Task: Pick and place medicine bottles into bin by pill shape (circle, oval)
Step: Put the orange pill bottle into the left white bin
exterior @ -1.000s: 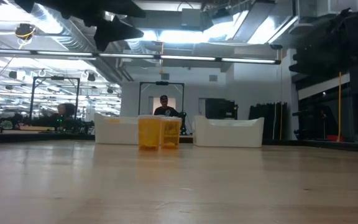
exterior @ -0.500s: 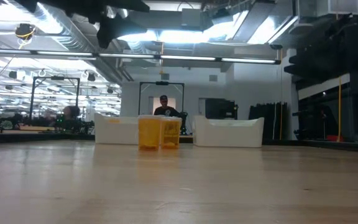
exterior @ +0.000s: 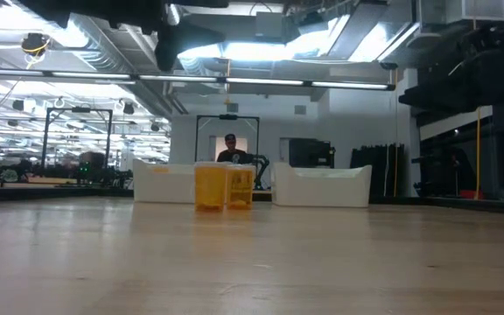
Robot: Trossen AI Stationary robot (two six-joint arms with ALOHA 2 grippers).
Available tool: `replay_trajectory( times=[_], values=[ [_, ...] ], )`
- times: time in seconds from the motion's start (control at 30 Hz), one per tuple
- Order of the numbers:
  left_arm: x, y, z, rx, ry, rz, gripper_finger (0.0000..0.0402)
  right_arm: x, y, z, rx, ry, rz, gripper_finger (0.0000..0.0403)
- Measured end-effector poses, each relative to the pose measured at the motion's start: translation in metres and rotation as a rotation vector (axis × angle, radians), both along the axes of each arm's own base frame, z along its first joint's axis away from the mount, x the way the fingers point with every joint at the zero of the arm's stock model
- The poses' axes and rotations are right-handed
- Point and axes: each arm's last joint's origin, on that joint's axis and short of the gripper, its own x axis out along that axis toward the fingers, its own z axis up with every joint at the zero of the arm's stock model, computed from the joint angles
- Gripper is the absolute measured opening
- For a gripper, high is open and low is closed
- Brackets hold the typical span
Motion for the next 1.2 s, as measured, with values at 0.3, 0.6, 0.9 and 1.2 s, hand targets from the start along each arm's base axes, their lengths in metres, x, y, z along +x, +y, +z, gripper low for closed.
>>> replay_trajectory(
  times=[0.3, 0.6, 0.9, 1.2],
  values=[
    [0.0044, 0.0002, 0.0004, -0.014, -0.042, 0.01, 0.0231, 0.0034, 0.0018, -0.0047, -0.035, -0.036, 0.093, 0.0286],
    [0.0044, -0.0007, 0.0025, -0.04, -0.067, 0.008, 0.0231, 0.0035, 0.0017, -0.0047, -0.035, -0.036, 0.092, 0.0286],
    [0.0044, -0.0014, 0.0038, -0.079, -0.085, 0.008, 0.0231, 0.0035, 0.0017, -0.0047, -0.034, -0.036, 0.092, 0.0286],
    [0.0044, 0.0012, 0.0045, -0.07, -0.092, 0.043, 0.0231, 0.0035, 0.0017, -0.0047, -0.033, -0.036, 0.092, 0.0286]
  ],
)
